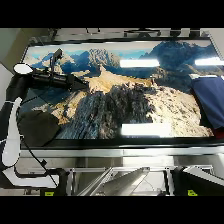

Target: Fold the shirts.

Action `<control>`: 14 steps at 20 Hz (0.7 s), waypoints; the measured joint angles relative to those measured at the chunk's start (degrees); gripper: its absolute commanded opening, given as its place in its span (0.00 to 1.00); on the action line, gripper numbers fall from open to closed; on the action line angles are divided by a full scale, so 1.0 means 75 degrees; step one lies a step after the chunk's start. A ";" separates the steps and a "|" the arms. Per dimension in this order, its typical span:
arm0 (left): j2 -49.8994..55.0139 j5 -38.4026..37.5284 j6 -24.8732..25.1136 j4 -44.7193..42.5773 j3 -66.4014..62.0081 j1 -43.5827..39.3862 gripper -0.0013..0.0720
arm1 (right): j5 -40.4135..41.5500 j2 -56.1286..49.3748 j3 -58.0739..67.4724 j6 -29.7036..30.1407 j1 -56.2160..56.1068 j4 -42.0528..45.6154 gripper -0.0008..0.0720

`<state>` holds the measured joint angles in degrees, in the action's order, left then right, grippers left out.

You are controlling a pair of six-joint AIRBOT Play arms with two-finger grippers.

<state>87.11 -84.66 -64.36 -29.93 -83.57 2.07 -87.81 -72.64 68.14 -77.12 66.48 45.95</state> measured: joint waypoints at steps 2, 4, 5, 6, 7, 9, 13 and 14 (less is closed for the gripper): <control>-0.0268 0.0012 0.0029 0.0000 0.0166 0.0000 0.03 | 0.0198 0.0475 -0.0035 0.0114 -0.0682 -0.0207 0.04; -0.0740 0.0140 0.0047 -0.0003 0.0653 0.0000 0.03 | 0.0411 0.0982 -0.0207 0.0242 -0.1550 -0.0361 0.04; -0.1040 0.0175 0.0050 -0.0029 0.1011 0.0000 0.03 | 0.0501 0.1262 -0.0385 0.0329 -0.2057 -0.0440 0.04; -0.1355 0.0210 0.0050 -0.0032 0.1399 0.0000 0.03 | 0.0583 0.1553 -0.0650 0.0431 -0.2591 -0.0484 0.04; -0.1716 0.0245 0.0052 -0.0038 0.1865 0.0000 0.03 | 0.0653 0.1824 -0.0965 0.0490 -0.3095 -0.0510 0.04; -0.2433 0.0268 0.0052 -0.0076 0.2824 0.0000 0.03 | 0.0810 0.2404 -0.1740 0.0615 -0.4124 -0.0560 0.04; -0.3631 0.0335 0.0050 -0.0076 0.4278 0.0009 0.03 | 0.1288 0.3112 -0.2754 0.0752 -0.5505 -0.0635 0.04; -0.3873 0.0353 0.0047 -0.0073 0.4511 0.0009 0.03 | 0.1352 0.3191 -0.2868 0.0784 -0.5674 -0.0697 0.04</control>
<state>58.06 -82.02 -64.01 -30.48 -49.74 2.13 -77.67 -48.71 46.63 -71.24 23.92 40.73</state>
